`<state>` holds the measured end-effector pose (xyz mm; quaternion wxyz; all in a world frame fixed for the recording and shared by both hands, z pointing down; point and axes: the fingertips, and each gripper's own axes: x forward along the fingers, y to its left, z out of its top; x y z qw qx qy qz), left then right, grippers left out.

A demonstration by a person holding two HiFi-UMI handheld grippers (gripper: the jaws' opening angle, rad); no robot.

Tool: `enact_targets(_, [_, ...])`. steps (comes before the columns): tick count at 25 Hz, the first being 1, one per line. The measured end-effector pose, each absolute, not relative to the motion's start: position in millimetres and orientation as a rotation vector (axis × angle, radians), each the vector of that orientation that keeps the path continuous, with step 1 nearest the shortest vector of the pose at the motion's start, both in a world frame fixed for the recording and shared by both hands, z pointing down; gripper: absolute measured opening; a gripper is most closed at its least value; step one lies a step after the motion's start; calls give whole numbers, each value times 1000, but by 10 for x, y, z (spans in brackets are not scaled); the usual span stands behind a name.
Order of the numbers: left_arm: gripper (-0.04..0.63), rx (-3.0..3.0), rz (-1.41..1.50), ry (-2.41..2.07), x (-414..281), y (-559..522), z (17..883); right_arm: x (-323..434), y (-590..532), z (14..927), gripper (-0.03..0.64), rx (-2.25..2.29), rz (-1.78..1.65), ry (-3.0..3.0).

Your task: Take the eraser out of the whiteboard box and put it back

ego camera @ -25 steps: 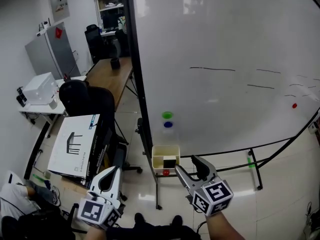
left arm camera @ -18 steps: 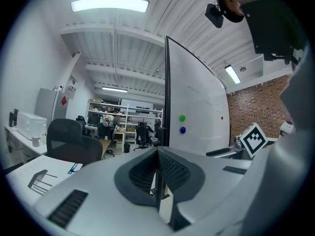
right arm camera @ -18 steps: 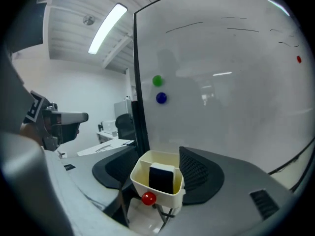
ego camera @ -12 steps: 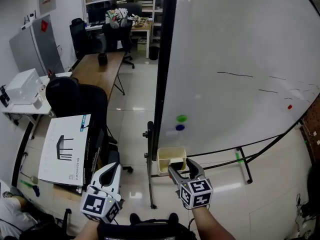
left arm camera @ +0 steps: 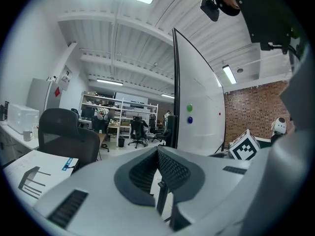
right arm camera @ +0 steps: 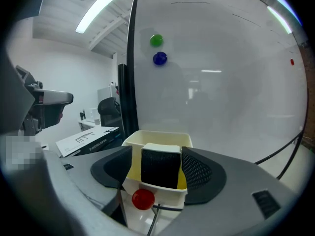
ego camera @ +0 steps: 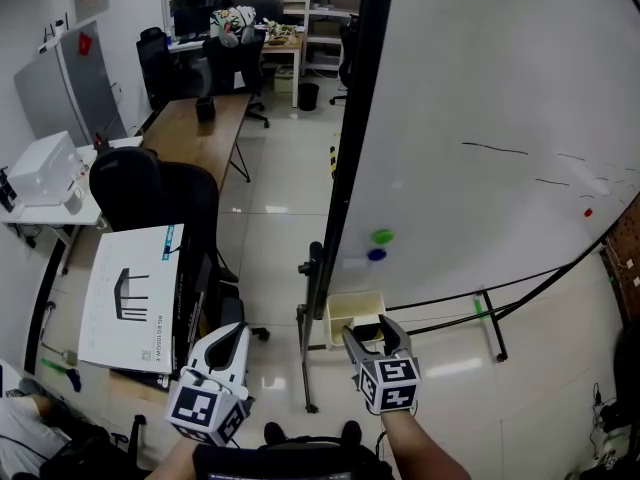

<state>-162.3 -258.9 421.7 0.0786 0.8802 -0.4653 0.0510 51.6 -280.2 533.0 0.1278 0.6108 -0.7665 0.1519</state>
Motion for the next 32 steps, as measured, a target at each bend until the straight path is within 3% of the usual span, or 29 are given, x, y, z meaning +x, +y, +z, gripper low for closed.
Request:
enact_targets(17, [20,2626,93,-1404,-1670,-2440,4147,521,-2836,5321,285,1822,498,-2210])
enact_targets(32, [18,2630,-21,-1423,-1516,-2209,3698,921,-2182,3762,285,1865,256,-2497])
